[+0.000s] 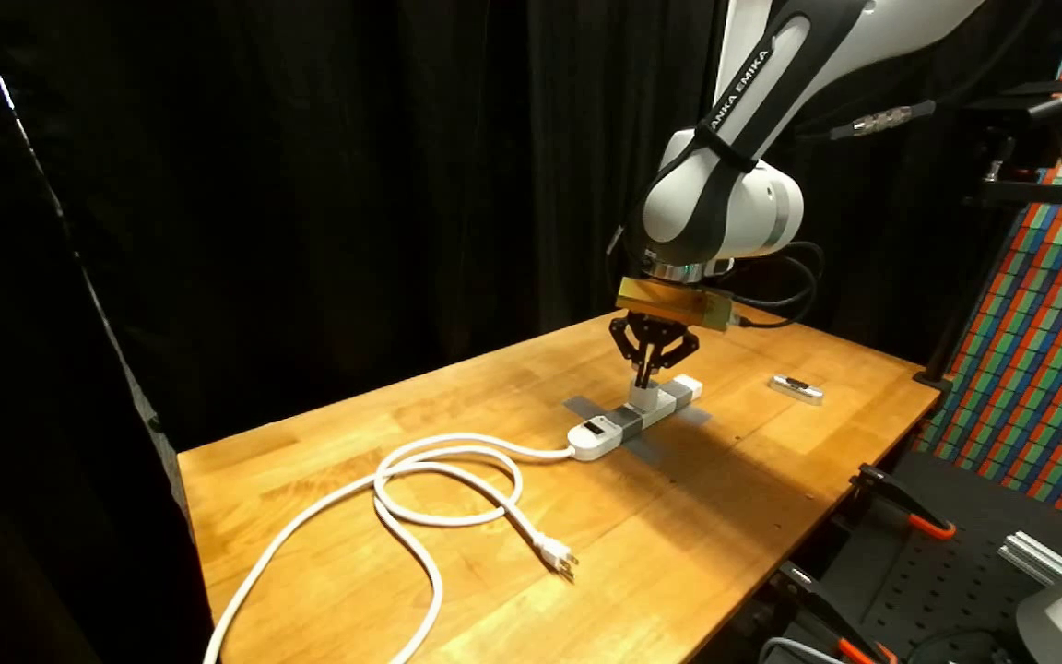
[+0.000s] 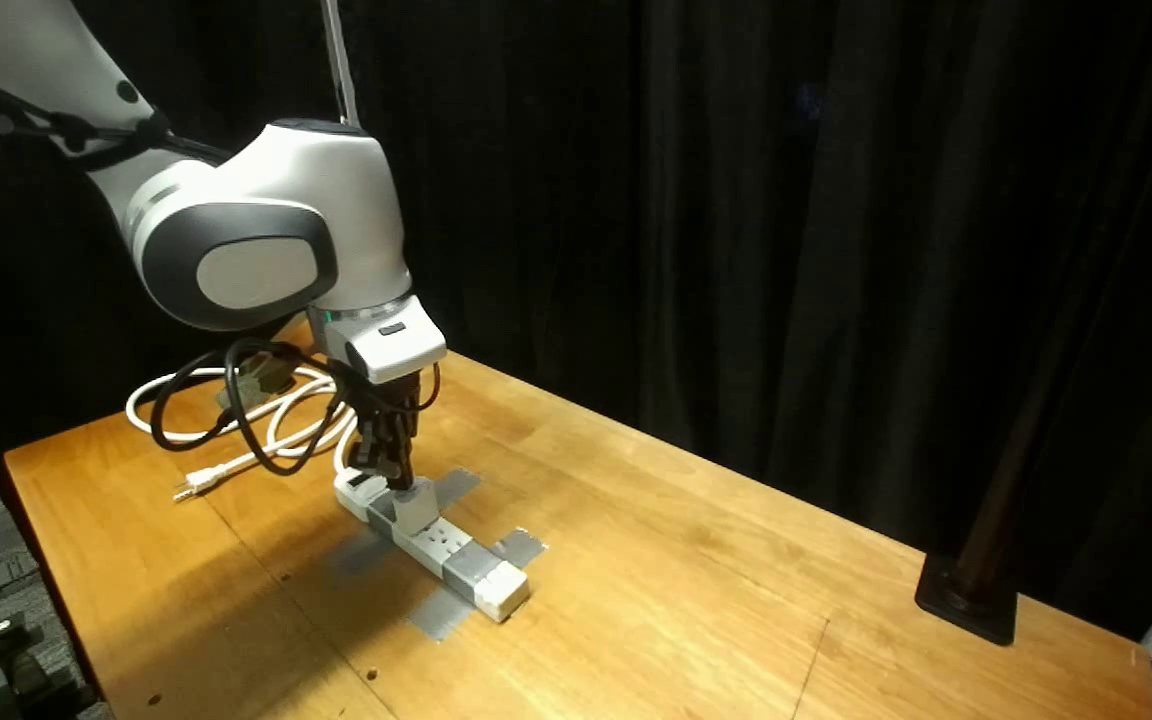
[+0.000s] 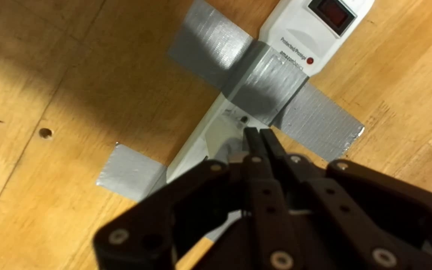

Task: Plug the charger to the adapter

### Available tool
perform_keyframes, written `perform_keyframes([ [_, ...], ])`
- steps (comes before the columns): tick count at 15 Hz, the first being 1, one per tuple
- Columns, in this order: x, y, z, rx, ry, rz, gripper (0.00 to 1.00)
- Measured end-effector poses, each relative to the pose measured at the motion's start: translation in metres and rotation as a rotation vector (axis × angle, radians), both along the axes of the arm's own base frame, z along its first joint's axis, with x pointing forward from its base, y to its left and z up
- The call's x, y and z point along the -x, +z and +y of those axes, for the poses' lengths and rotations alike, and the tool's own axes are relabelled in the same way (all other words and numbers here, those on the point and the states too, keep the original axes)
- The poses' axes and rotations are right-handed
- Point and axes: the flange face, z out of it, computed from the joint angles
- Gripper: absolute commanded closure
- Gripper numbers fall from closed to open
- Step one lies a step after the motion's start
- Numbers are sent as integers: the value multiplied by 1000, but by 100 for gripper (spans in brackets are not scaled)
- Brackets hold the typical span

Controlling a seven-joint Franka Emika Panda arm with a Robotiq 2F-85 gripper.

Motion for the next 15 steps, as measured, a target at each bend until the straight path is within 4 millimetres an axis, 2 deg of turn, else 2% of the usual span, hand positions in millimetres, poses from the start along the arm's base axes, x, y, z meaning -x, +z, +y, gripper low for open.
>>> perform_keyframes([
  [6, -7, 0, -2, -3, -2, 16, 93],
  [15, -36, 13, -11, 11, -6, -23, 92],
])
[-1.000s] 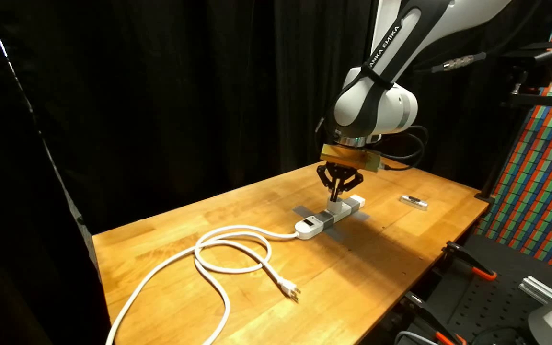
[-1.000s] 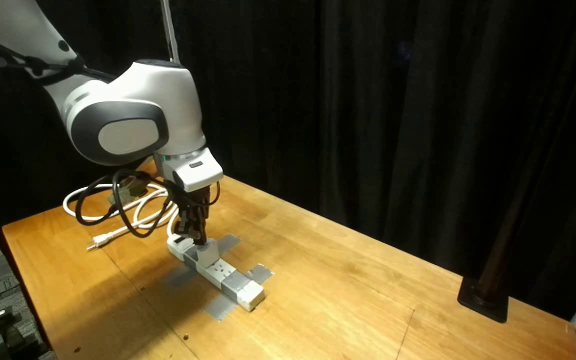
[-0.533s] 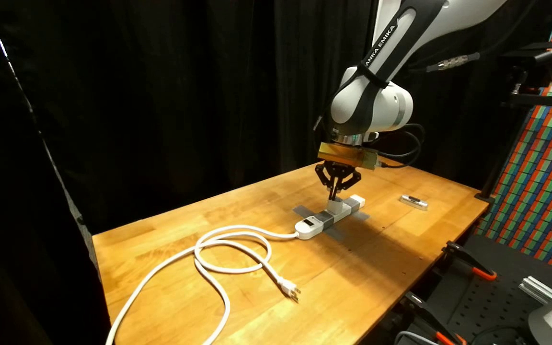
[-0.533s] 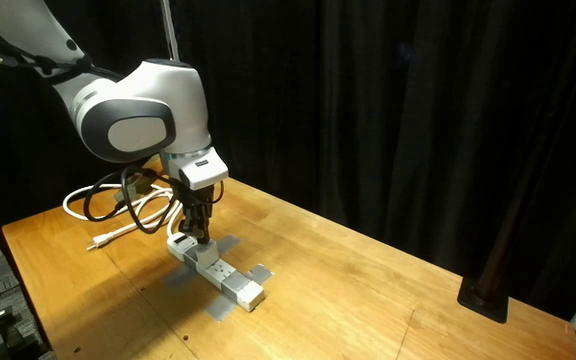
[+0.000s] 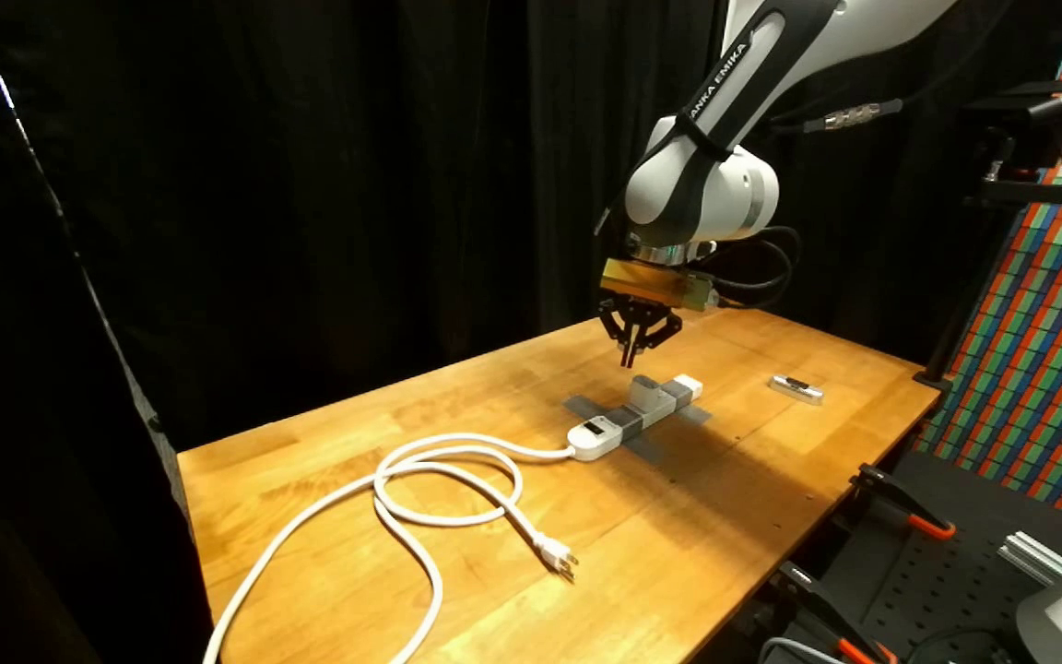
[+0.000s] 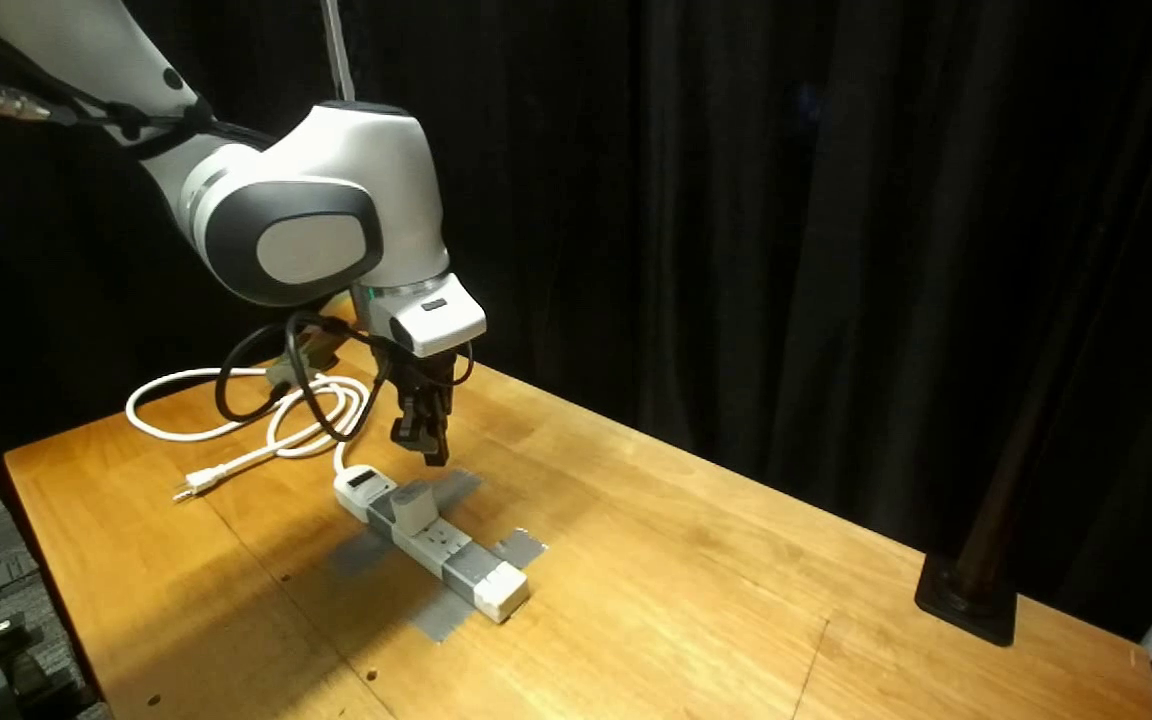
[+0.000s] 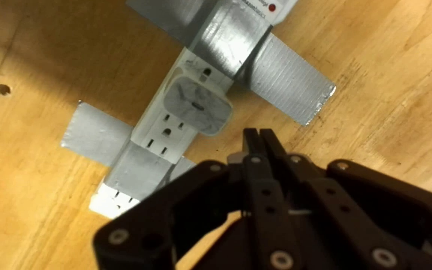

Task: Plug the charger to the adapter

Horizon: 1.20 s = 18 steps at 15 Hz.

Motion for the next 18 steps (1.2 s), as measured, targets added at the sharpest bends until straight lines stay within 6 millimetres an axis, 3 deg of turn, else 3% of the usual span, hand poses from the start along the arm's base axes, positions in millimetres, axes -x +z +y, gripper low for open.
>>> perform_keyframes([
  [7, 4, -7, -27, 72, -15, 93, 92],
  [18, 5, -7, -8, 4, -49, 174, 92],
])
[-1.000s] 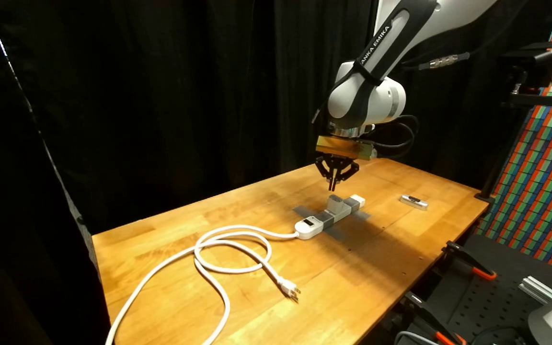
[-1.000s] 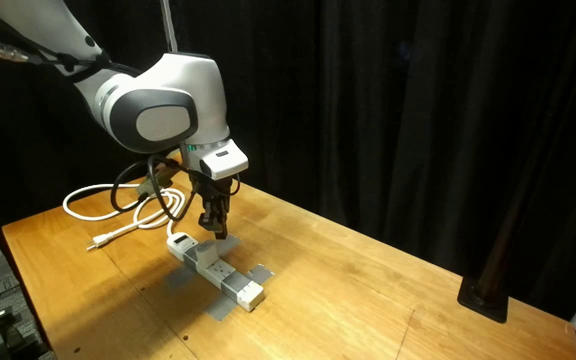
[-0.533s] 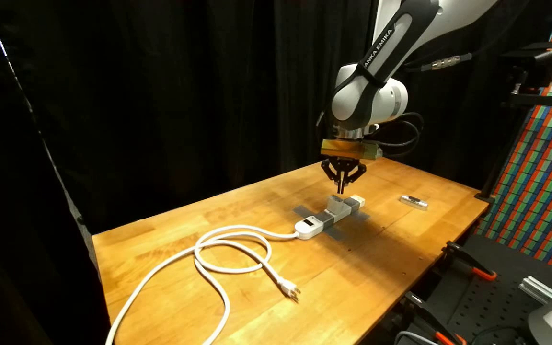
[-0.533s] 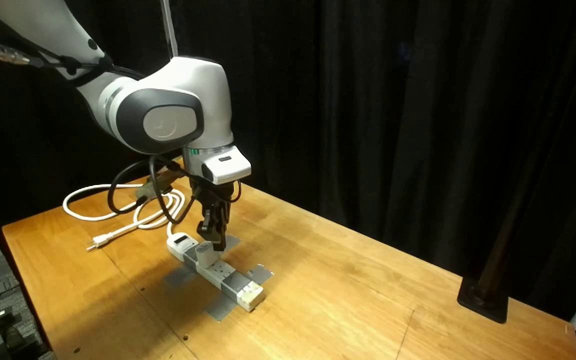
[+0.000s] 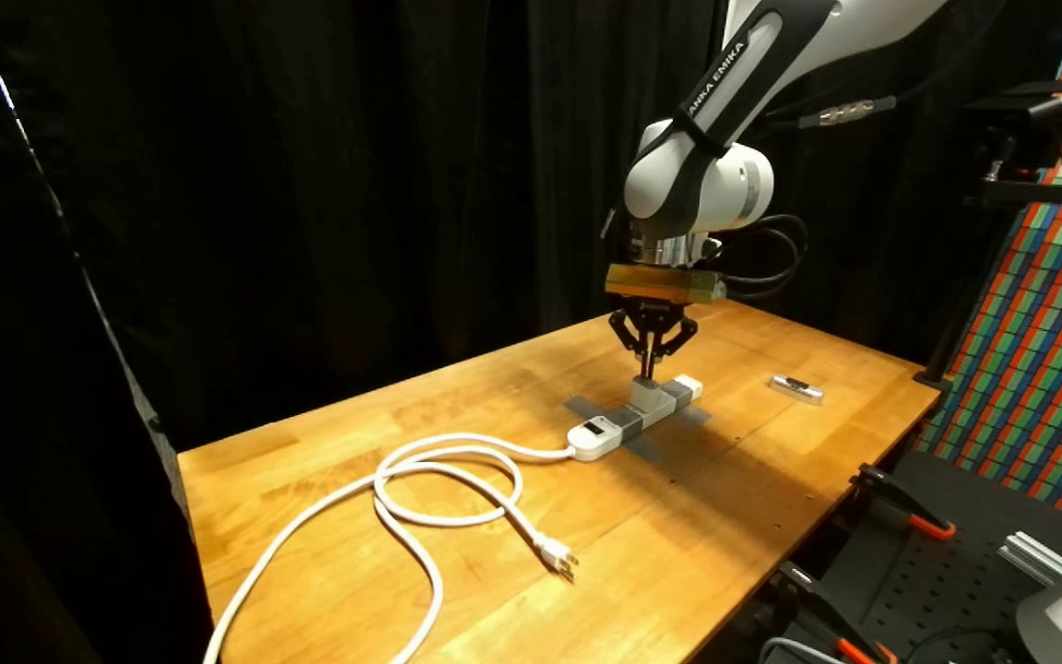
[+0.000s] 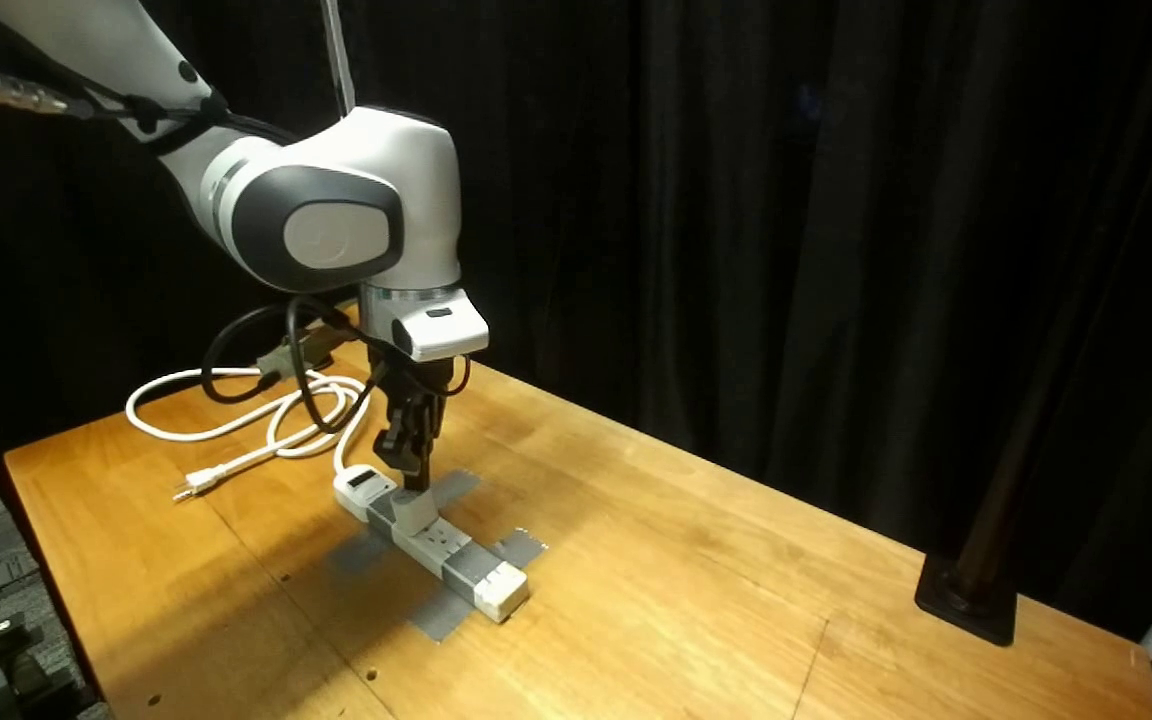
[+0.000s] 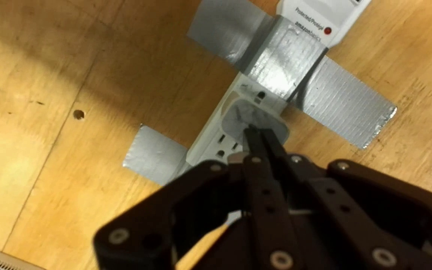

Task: Plug the charger to the adapter

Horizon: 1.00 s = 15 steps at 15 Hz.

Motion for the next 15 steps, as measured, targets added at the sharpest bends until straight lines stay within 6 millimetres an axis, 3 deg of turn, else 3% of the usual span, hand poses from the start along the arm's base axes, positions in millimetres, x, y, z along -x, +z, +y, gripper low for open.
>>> perform_keyframes([
  [15, 8, -8, -17, -73, -106, 13, 93],
])
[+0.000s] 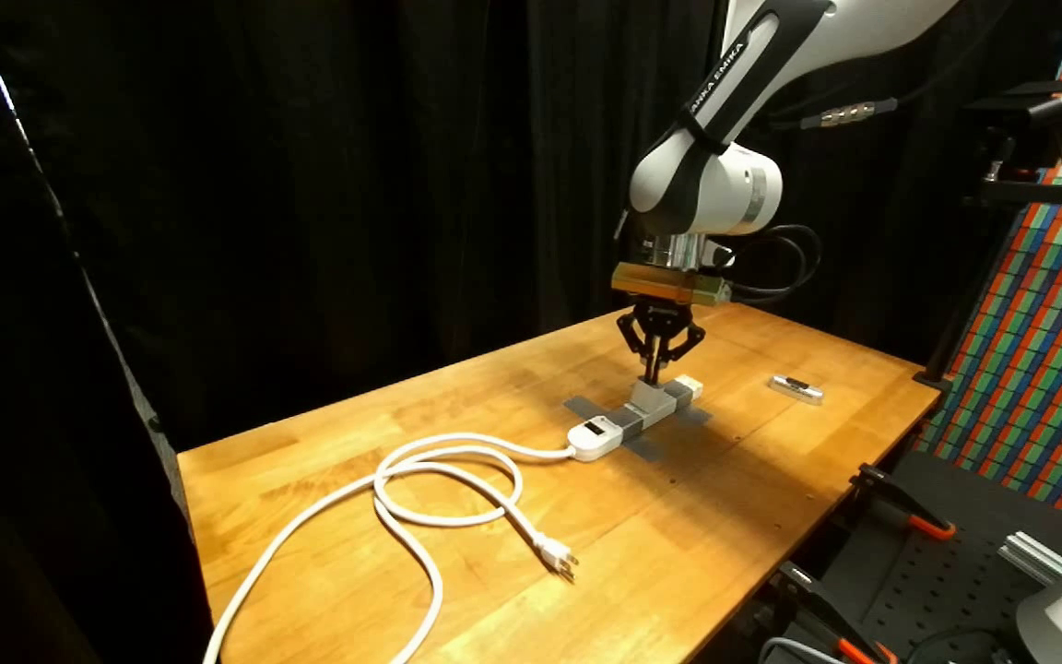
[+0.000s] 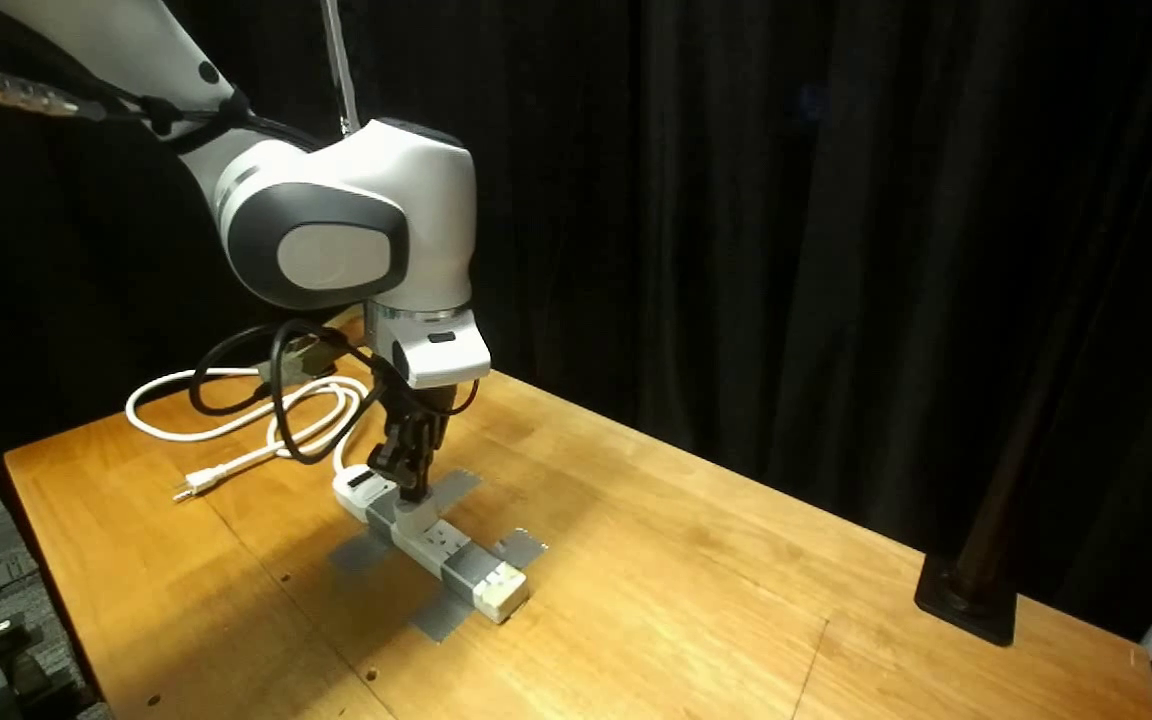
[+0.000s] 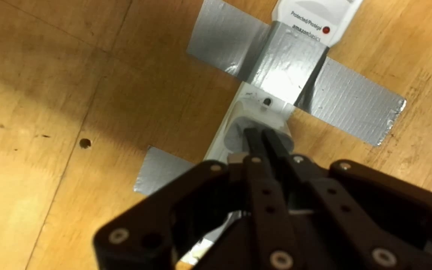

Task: Plug the charger to the adapter

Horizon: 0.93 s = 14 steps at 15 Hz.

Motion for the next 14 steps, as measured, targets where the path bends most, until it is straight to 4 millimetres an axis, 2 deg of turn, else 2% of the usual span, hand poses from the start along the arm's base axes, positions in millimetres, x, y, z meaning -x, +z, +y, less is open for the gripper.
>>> perform_keyframes([
  [3, 3, 1, 1, -5, 15, 1, 92],
  [7, 26, -5, 14, -27, 76, 42, 93],
  [8, 36, -12, 20, -34, 96, 66, 93],
  [11, 76, -49, 44, -51, 154, 172, 92],
  [14, 90, -70, 60, -51, 189, 220, 93],
])
